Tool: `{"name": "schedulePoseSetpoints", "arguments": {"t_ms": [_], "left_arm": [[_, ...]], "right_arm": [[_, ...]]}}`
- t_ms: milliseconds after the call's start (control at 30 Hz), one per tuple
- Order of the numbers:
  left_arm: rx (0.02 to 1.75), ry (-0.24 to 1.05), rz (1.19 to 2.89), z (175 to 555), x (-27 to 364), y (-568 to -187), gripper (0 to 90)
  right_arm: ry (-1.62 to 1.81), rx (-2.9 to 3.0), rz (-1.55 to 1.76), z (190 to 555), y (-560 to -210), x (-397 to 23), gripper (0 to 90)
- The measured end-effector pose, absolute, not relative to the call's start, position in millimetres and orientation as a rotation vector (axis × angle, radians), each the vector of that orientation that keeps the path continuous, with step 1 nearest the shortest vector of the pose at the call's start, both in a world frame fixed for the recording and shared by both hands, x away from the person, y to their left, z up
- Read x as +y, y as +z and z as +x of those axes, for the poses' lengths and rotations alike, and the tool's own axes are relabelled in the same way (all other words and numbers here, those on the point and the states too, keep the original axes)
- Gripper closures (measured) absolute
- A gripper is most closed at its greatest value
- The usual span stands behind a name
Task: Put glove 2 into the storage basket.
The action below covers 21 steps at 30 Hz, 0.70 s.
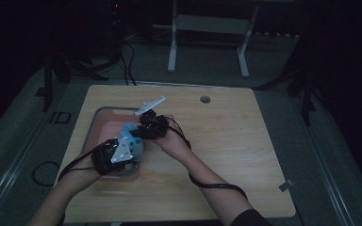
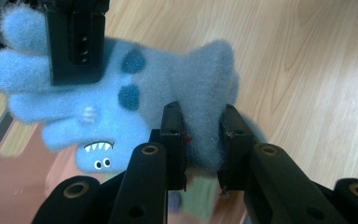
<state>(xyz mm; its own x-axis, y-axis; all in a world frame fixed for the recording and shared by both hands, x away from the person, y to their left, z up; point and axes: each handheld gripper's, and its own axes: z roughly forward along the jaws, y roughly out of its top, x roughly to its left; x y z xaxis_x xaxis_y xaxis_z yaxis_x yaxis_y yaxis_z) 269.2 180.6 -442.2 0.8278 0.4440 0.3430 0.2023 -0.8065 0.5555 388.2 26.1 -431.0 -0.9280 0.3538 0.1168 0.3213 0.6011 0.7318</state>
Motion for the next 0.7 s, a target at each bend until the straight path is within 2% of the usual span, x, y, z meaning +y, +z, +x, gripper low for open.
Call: {"name": "schedulePoseSetpoints", "arguments": {"t_ms": [267, 700], "left_arm": [[0.535, 0.623, 2.515, 265, 203, -450, 75.7], [0.606, 0.561, 2.553, 287, 206, -480, 75.5]], "right_arm": [[1.255, 2.807, 0.575, 390, -446, 56, 81.7], [1.132, 2.834, 0.625, 405, -481, 66, 81.5]]}}
